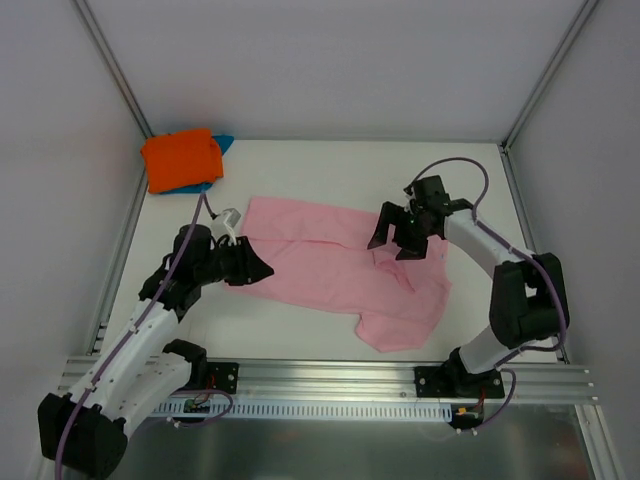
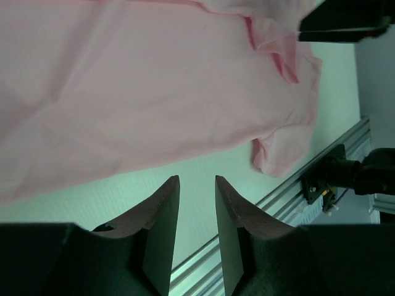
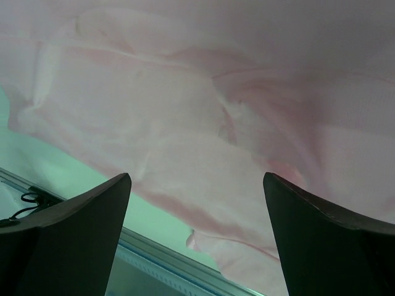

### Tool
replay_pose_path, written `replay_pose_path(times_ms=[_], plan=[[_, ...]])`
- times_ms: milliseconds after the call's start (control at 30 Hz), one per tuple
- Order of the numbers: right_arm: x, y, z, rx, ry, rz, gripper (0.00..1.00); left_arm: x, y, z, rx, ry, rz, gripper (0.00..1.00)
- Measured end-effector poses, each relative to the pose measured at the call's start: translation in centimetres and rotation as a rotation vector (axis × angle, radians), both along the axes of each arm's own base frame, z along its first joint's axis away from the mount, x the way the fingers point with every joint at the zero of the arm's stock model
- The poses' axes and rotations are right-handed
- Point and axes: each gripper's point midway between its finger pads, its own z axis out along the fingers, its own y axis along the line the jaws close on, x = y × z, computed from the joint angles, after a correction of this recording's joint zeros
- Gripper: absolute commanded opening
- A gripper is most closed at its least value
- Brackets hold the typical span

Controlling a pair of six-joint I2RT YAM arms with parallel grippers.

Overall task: Fold and stack the t-shirts
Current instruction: Fold the flattened tshirt in 1/3 of the way

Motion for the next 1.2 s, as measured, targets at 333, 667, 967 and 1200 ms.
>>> replay_pose_path(times_ms=[333, 667, 967, 1200], plan=[[-9.1, -1.8, 5.7, 0.046, -0.187, 0.001, 0.95, -0.5, 3.2, -6.1, 0.257, 0.295, 0.104, 0.28], [-16.3, -5.1, 3.7, 0.025, -0.200, -0.064, 0.94, -2.6, 2.7, -5.9, 0.179, 0.330, 0.098, 0.29], [-14.7, -4.5, -2.1, -0.066, 0.031, -0.060, 0.95, -2.7, 2.3, -6.6, 0.167, 0.394, 0.104, 0.29], [-13.5, -4.1, -4.9, -0.099, 0.105, -0.057, 0.96, -1.5, 1.9, -9.2, 0.205, 0.542, 0.131, 0.29]])
